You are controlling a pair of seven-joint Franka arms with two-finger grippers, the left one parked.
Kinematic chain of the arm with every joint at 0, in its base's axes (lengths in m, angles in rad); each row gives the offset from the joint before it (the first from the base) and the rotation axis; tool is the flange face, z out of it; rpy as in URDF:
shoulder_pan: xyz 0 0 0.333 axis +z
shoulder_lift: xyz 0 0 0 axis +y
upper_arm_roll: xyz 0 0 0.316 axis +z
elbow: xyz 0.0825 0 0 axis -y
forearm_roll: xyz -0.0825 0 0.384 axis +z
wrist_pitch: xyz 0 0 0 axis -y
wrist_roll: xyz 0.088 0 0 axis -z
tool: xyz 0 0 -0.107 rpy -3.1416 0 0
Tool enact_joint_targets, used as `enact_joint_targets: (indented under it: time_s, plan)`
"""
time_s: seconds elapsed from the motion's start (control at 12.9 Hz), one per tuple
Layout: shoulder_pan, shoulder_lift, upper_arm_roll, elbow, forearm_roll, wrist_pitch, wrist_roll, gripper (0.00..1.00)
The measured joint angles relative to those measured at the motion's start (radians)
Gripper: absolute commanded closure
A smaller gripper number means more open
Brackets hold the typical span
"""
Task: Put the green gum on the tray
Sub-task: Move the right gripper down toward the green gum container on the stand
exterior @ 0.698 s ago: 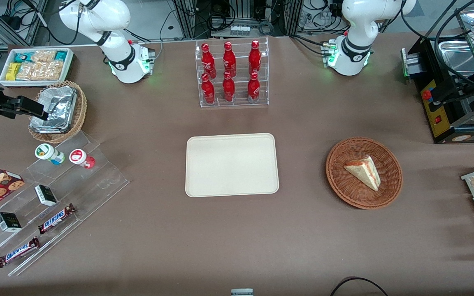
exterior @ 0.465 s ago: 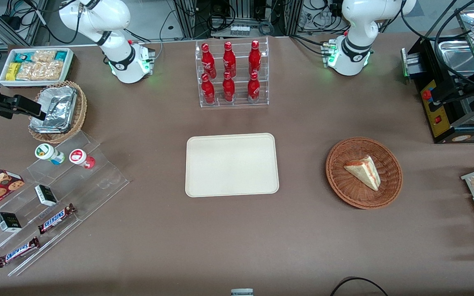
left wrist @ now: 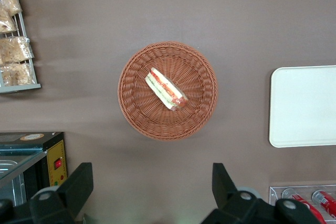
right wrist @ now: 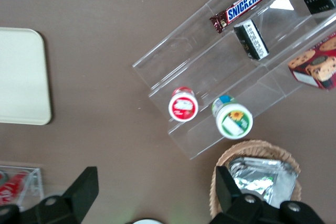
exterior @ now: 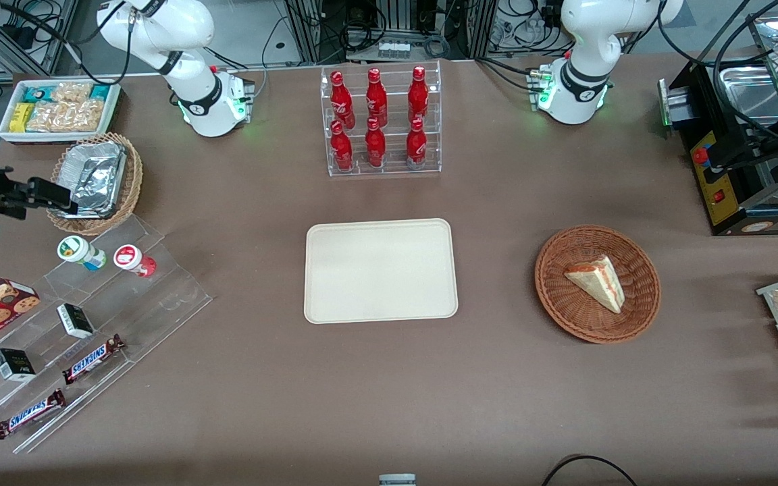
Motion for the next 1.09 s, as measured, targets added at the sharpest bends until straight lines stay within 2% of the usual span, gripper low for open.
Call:
enact_joint_targets:
  time_s: [0.62, 1.09]
  plan:
    - [-0.007, -0.154, -0.135, -0.444, 0.0, 0.448, -0.653, 0.01]
    - [-0.009, -0.165, -0.177, -0.562, 0.0, 0.581, -0.768, 0.0]
